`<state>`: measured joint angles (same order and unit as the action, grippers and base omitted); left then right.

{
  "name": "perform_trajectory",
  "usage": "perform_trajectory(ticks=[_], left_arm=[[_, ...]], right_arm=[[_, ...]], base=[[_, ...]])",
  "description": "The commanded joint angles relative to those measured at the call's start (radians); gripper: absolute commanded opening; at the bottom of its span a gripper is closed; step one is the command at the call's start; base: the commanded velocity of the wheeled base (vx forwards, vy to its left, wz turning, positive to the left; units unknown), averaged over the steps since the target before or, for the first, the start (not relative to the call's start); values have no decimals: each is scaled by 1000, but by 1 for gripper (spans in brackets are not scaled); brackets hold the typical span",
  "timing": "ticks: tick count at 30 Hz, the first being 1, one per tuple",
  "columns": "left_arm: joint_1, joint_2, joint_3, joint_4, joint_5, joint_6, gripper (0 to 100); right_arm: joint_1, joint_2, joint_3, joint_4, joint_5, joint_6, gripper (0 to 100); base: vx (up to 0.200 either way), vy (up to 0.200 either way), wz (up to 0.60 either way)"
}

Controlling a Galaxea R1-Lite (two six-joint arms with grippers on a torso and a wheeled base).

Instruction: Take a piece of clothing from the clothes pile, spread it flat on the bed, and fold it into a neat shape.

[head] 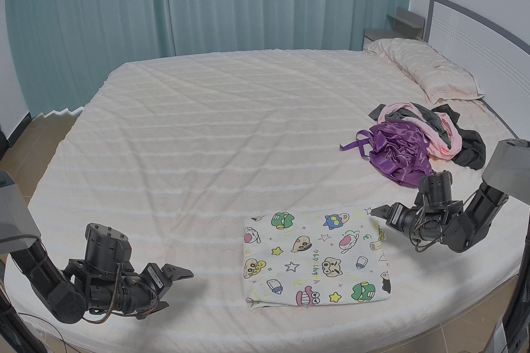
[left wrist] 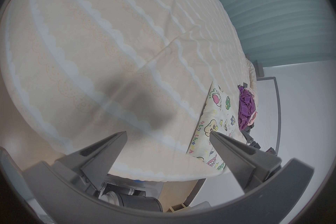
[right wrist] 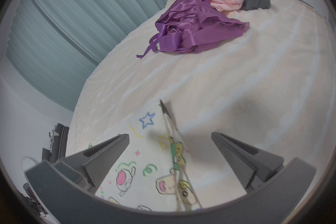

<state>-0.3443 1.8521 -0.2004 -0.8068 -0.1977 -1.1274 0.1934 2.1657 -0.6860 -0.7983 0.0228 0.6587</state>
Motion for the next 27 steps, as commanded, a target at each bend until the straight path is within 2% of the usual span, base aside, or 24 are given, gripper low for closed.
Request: perform_trajectory(ticks=[1,12,20,27], left_arm=[[1,4,-2,0,3,-2,100],[1,4,-1,0,4,0,100],[-2,1,-2,-2,7,0,100],[-27,67,-125,-83,138,14,100]], right_arm=[[11,-47,74,-4,6,1,100],[31,-34,143,-75,29,-2,100],[87,-34,160,-76,29,-2,100],[167,-14,166,-79,29,1,100]], base=[[0,-200,0],[0,-200,0],[0,0,0],[0,0,0]])
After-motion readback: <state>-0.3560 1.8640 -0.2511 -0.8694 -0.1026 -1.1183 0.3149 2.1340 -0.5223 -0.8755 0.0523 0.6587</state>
